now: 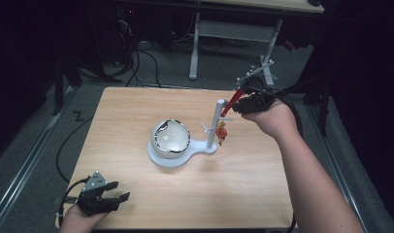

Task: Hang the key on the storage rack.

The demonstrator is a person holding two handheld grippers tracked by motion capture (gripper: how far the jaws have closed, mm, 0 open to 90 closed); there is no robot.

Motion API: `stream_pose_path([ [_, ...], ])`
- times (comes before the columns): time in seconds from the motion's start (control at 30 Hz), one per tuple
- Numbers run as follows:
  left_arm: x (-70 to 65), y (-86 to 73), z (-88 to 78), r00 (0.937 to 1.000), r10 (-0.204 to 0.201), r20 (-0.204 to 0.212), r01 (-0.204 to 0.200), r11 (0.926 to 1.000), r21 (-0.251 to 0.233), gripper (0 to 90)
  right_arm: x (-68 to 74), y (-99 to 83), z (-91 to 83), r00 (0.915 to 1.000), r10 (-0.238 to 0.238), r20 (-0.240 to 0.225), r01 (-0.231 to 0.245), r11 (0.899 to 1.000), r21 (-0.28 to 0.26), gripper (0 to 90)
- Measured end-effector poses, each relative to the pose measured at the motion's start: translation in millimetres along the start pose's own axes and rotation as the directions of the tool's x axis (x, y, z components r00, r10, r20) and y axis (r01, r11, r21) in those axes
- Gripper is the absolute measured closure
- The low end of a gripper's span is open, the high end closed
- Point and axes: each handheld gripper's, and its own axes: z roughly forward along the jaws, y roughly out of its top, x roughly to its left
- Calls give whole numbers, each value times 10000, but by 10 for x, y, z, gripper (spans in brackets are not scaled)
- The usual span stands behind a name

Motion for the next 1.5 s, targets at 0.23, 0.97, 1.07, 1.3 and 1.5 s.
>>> stream_pose_path([
  [0.23,-9,44,77,10000,25,44,-25,9999,109,358,-110,-121,-99,9999,117,-26,-117,9999,50,640],
  [0.97,-19,0,28,9999,54,-135,-55,9999,-112,359,-113,-655,35,9979,562,312,-547,9974,-473,593],
  [1.07,-17,11,50,9999,53,-132,-54,10000,-71,359,-80,-794,114,9971,696,305,-675,9957,-634,555],
  [1.3,-37,104,170,9998,204,61,-204,9998,24,359,31,-1255,362,9893,1421,342,-1364,9818,-1323,477],
  [1.5,-47,229,338,9986,496,173,-496,9988,34,359,162,-1817,649,9764,2092,546,-1989,9681,-1523,415],
])
